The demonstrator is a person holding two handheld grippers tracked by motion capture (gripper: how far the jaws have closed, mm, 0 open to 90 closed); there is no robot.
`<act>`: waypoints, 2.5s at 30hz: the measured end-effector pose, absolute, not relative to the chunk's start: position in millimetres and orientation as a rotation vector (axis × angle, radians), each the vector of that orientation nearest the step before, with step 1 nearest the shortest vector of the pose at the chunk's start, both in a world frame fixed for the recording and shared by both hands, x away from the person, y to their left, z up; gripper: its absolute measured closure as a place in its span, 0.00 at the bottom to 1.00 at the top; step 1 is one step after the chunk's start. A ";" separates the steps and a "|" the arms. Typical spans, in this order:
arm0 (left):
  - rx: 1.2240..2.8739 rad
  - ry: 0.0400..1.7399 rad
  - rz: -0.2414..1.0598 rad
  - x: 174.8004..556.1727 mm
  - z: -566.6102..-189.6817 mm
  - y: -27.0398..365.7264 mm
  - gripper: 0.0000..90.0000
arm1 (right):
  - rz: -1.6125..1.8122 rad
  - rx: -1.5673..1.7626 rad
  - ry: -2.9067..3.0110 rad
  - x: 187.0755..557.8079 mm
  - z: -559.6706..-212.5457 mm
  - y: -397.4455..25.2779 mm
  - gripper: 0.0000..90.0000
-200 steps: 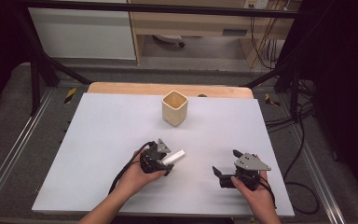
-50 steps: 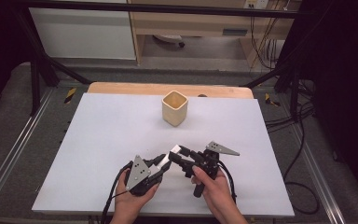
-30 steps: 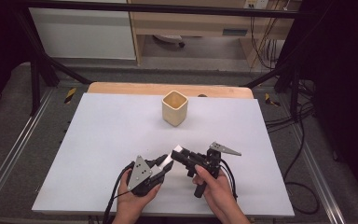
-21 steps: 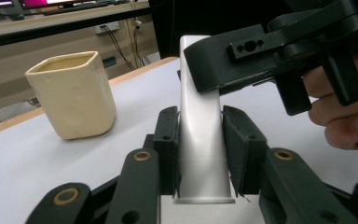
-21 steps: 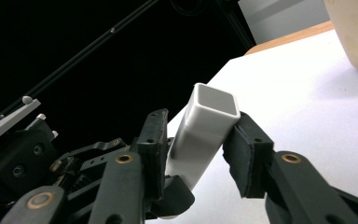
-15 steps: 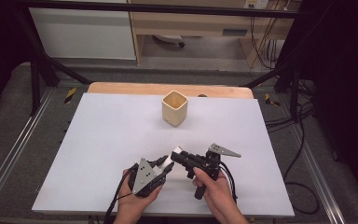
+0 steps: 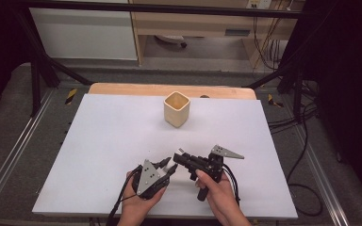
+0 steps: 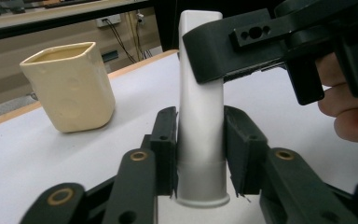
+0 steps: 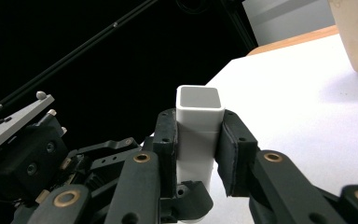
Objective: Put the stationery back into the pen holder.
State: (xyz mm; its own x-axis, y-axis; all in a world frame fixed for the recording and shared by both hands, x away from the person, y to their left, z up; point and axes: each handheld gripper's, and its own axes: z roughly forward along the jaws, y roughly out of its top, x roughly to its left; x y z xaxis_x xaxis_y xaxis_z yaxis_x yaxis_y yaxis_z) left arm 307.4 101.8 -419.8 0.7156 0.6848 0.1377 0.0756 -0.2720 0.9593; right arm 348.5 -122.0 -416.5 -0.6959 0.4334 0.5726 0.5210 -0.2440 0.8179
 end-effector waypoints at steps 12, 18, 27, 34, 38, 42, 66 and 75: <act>1.702 0.708 0.572 318.4 -414.7 118.2 0.37 | -2.157 -1.348 -1.921 356.9 -417.0 -146.6 0.79; 1.701 0.746 0.578 322.0 -412.9 122.2 0.25 | -2.181 -1.383 -1.934 359.0 -415.5 -154.8 0.79; 1.623 0.838 0.593 333.0 -404.1 157.6 0.10 | -2.226 -1.455 -1.937 364.8 -411.3 -172.3 0.79; 1.626 0.909 0.610 340.7 -403.4 175.3 0.07 | -2.223 -1.503 -1.971 366.7 -412.2 -179.6 0.79; 1.611 0.951 0.631 344.8 -404.7 184.0 0.06 | -2.224 -1.514 -1.998 366.7 -411.5 -180.5 0.79; 1.601 0.980 0.626 349.5 -406.3 190.7 0.06 | -2.221 -1.522 -2.022 366.7 -411.6 -181.8 0.79; 1.583 1.107 0.614 364.0 -412.6 220.1 0.07 | -2.254 -1.565 -2.375 360.4 -399.8 -177.5 0.79; 1.578 1.127 0.603 365.5 -413.7 223.8 0.07 | -2.245 -1.526 -2.482 358.8 -398.1 -173.7 0.79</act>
